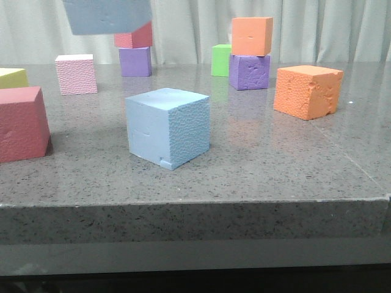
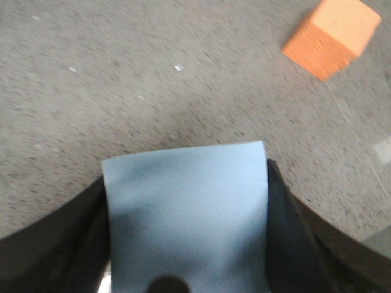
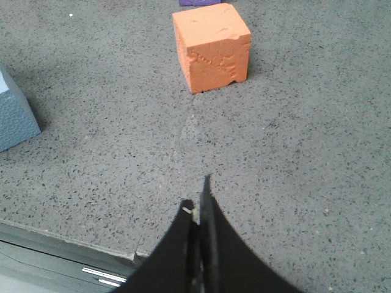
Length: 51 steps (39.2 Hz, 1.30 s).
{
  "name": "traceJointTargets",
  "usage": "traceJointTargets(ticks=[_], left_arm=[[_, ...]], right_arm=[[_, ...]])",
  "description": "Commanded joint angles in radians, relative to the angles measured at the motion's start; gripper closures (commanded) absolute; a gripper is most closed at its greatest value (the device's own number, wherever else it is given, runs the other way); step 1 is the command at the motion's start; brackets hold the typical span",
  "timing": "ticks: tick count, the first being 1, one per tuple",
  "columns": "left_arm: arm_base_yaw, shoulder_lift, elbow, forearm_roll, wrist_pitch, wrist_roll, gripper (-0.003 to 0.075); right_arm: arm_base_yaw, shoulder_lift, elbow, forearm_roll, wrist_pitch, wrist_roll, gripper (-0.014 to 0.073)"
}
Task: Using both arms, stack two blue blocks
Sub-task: 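Place the held cube on top of the other light-blue cube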
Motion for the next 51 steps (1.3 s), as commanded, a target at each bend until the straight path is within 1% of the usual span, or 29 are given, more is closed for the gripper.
traceJointTargets(ticks=[1, 5, 11, 25, 42, 46, 51], left_arm=[[-0.039, -0.025, -0.022, -0.013, -0.059, 0.001, 0.0367], [-0.059, -0.007, -0.022, -0.024, -0.076, 0.001, 0.0367], [-0.063, 0.021, -0.022, -0.092, -0.078, 0.001, 0.0367], [-0.063, 0.094, -0.022, -0.111, -0.054, 0.001, 0.0367], [-0.063, 0.102, -0.022, -0.117, -0.040, 0.012, 0.0356], [-0.063, 0.102, -0.022, -0.117, -0.040, 0.024, 0.0301], [-0.063, 0.102, -0.022, -0.117, -0.038, 0.027, 0.0185]], right_arm=[[-0.005, 0.001, -0.027, 0.002, -0.072, -0.011, 0.0633], [-0.005, 0.001, -0.027, 0.003, -0.072, -0.011, 0.0633], [-0.005, 0.001, -0.027, 0.003, -0.071, -0.011, 0.0633], [-0.005, 0.001, -0.027, 0.003, -0.071, -0.011, 0.0633], [-0.005, 0.001, -0.027, 0.003, -0.067, -0.011, 0.0633], [-0.005, 0.001, -0.027, 0.003, -0.067, -0.011, 0.0633], [-0.005, 0.001, -0.027, 0.003, -0.067, -0.011, 0.0633]])
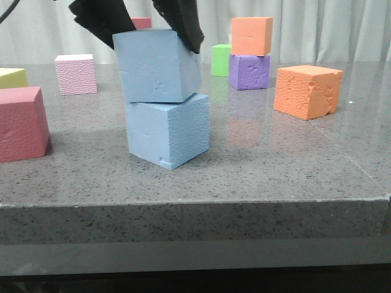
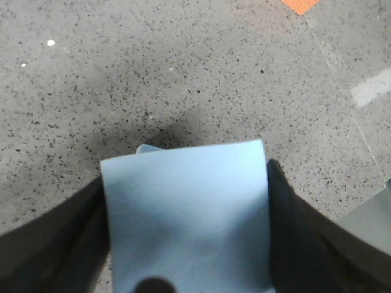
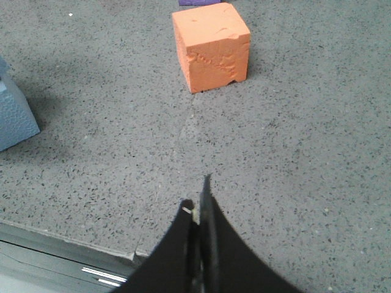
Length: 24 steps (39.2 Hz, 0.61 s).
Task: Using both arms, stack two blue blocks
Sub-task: 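Place the held cube on top of the other light-blue cube, then open the left gripper and raise it away from the stack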
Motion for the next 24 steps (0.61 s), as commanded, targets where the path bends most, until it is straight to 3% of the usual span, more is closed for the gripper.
traceJointTargets(ticks=[1, 4, 24], left_arm=[[-0.008, -0.037, -0.027, -0.017, -0.026, 0.003, 0.0167], [-0.008, -0.037, -0.027, -0.017, -0.026, 0.004, 0.0129], [-0.006, -0.040, -0.117, 0.027, 0.006, 0.004, 0.0132]], right_arm=[[-0.005, 0.001, -0.027, 0.003, -0.067, -0.011, 0.0633], [-0.005, 0.001, -0.027, 0.003, -0.067, -0.011, 0.0633], [-0.005, 0.001, -0.027, 0.003, -0.064, -0.011, 0.0633]])
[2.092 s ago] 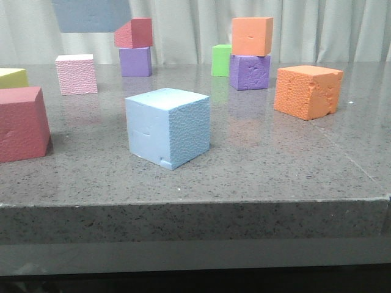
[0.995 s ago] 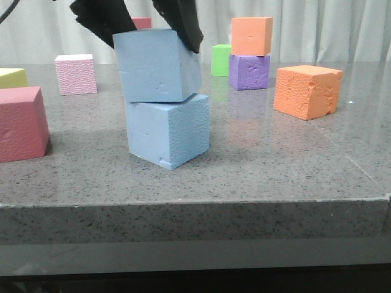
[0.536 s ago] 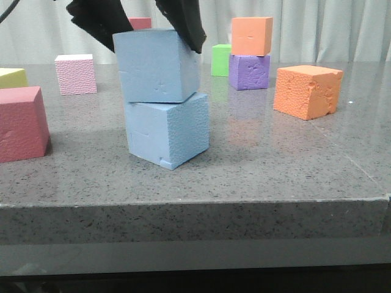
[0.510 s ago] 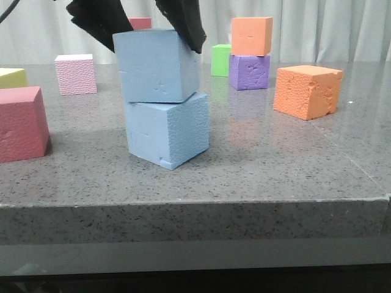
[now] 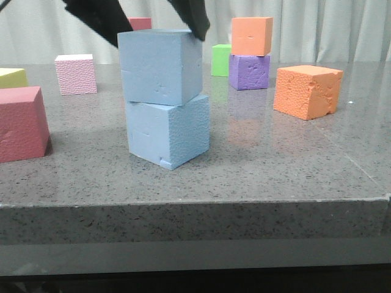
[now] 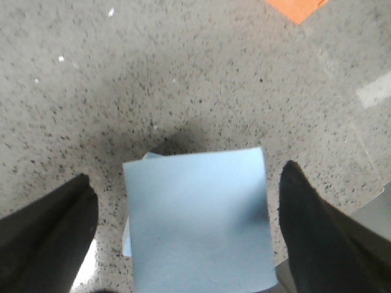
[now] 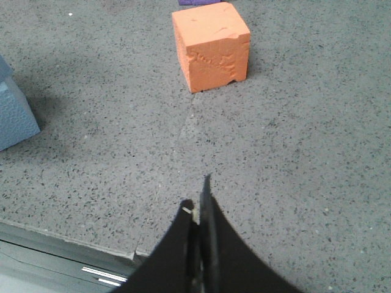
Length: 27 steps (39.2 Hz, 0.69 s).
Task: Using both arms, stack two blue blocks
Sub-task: 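Open the left gripper and raise it away from the stack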
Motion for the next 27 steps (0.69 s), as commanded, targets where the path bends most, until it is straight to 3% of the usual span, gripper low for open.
traceJointTargets(ticks=[1, 9, 12, 20, 27], left_arm=[[-0.006, -0.042, -0.065, 0.000, -0.028, 0.003, 0.0132], [-0.006, -0.042, -0.134, 0.000, -0.010, 0.017, 0.0135], [-0.006, -0.043, -0.138, 0.000, -0.016, 0.049, 0.0175], [-0.006, -0.044, -0.138, 0.000, -0.031, 0.083, 0.0503], [-0.006, -0.051, -0.138, 0.001, -0.061, 0.104, 0.0736]], right_arm=[[-0.005, 0.001, -0.027, 0.003, -0.064, -0.011, 0.0633], [-0.005, 0.001, -0.027, 0.003, -0.064, -0.011, 0.0633], [-0.005, 0.001, -0.027, 0.003, -0.064, -0.011, 0.0633], [-0.005, 0.001, -0.027, 0.003, -0.064, -0.011, 0.0633], [-0.005, 0.001, -0.027, 0.003, -0.064, -0.011, 0.0633]])
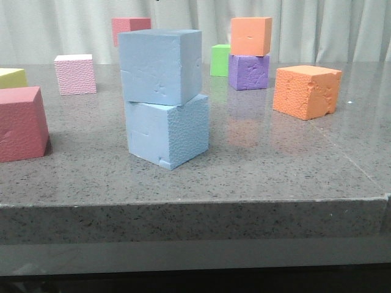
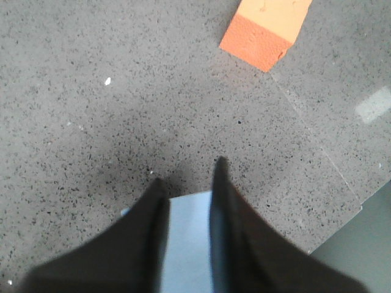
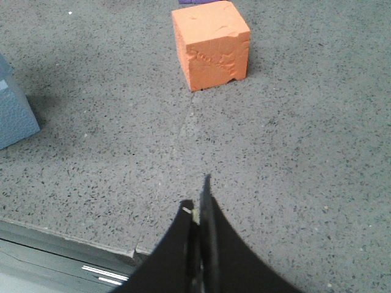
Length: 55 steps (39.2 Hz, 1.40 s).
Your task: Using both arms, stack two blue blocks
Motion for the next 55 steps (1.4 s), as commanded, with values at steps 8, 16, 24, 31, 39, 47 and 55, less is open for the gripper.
traceJointTargets(ticks=[8, 16, 24, 31, 39, 47, 55], left_arm=[[-0.006, -0.113, 0.023, 0.049, -0.152, 0.020, 0.0741], [-0.006, -0.297, 0.242, 0.084, -0.400, 0.020, 0.0741], [-0.006, -0.522, 0.537, 0.119, -0.622, 0.020, 0.0741], [-0.006, -0.745, 0.786, 0.147, -0.783, 0.020, 0.0741], [-0.006, -1.015, 1.022, 0.149, -0.943, 0.020, 0.0741], [-0.006, -1.224, 1.152, 0.149, -0.944, 0.020, 0.0741], [-0.006, -1.303, 1.199, 0.149, -0.946, 0.020, 0.0741]], right_arm=[[-0.005, 0.001, -0.027, 0.003, -0.067, -0.011, 0.0633], [-0.005, 0.001, -0.027, 0.003, -0.067, -0.011, 0.0633], [-0.005, 0.001, -0.027, 0.003, -0.067, -0.011, 0.0633], [-0.005, 0.001, -0.027, 0.003, -0.067, -0.011, 0.0633], [-0.005, 0.001, -0.027, 0.003, -0.067, -0.011, 0.0633], [-0.005, 0.001, -0.027, 0.003, -0.067, -0.011, 0.0633], [-0.005, 0.001, -0.027, 0.003, -0.067, -0.011, 0.0633]])
